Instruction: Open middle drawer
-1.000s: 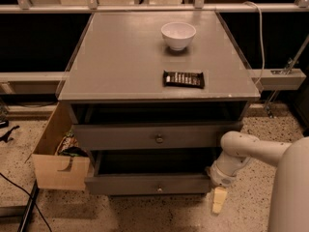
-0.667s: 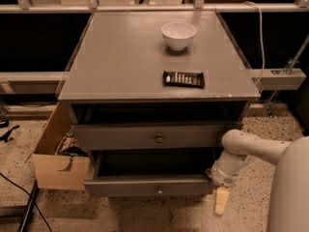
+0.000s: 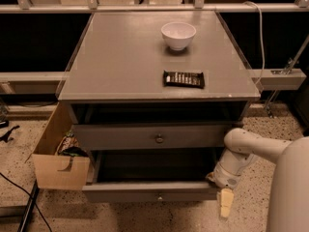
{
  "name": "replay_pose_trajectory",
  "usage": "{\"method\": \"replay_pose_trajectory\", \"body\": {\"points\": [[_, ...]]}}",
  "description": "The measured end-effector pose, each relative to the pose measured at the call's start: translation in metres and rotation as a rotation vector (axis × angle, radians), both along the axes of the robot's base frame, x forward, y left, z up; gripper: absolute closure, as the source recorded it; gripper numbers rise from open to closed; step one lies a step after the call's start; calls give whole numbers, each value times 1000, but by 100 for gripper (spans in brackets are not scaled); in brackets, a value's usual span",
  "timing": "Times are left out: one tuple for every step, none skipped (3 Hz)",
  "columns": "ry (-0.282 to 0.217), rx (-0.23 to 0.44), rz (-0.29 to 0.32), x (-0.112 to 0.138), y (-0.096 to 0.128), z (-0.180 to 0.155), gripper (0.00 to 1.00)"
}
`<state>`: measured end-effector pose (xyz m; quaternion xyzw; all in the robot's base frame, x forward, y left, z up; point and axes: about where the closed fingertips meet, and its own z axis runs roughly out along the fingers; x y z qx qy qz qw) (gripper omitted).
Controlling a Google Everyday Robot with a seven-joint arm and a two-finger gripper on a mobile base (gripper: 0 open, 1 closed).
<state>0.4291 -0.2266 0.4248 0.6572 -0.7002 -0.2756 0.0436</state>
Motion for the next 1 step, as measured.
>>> {"method": "replay_pose_trajectory", "body": {"points": [[36, 22, 13, -8, -3, 3, 0]]}}
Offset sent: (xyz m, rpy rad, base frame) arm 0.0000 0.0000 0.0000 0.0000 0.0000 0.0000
